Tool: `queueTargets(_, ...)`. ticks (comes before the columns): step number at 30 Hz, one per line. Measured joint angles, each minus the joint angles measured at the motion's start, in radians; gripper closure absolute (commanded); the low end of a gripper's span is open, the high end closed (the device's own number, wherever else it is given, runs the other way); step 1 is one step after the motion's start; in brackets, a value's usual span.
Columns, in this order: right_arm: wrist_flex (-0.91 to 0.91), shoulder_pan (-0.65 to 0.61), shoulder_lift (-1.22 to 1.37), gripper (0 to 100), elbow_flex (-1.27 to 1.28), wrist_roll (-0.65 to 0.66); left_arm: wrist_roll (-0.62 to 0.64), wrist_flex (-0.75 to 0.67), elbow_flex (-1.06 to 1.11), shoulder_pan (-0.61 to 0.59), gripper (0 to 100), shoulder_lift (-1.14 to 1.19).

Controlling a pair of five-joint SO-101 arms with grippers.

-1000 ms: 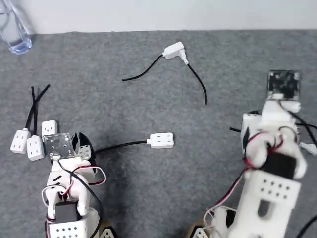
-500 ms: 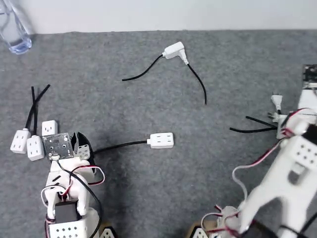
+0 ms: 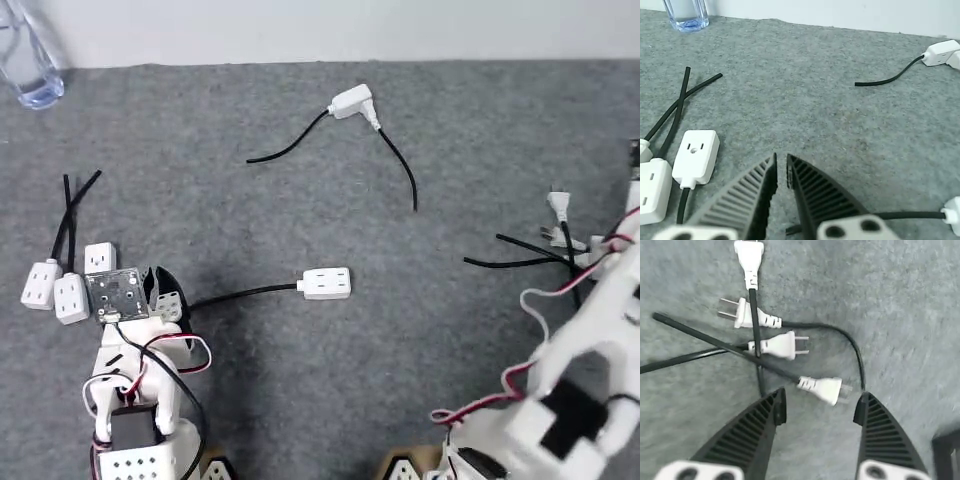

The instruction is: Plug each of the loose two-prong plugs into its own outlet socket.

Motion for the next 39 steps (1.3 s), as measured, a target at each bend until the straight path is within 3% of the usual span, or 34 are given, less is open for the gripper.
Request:
queueTargets(4,0.069,0.025,0.198,79.5,-0.193,0.084,0.0,0.0,0.0,0.0,97,0.0)
queueTargets(9,0.242,0.031,0.477,93.5,-0.491,0.178,-0.006,0.0,0.0,0.0,97,0.0)
queueTargets(18,0.546,0.049,0.781,76.0,-0.964,0.439,-0.091,0.0,0.0,0.0,97,0.0)
queueTargets(23,0.644,0.077,0.876,78.0,-1.175,0.637,-0.098,0.0,0.0,0.0,97,0.0)
queueTargets(39,0.79,0.117,1.108,79.0,-1.421,0.919,-0.098,0.002,0.0,0.0,97,0.0)
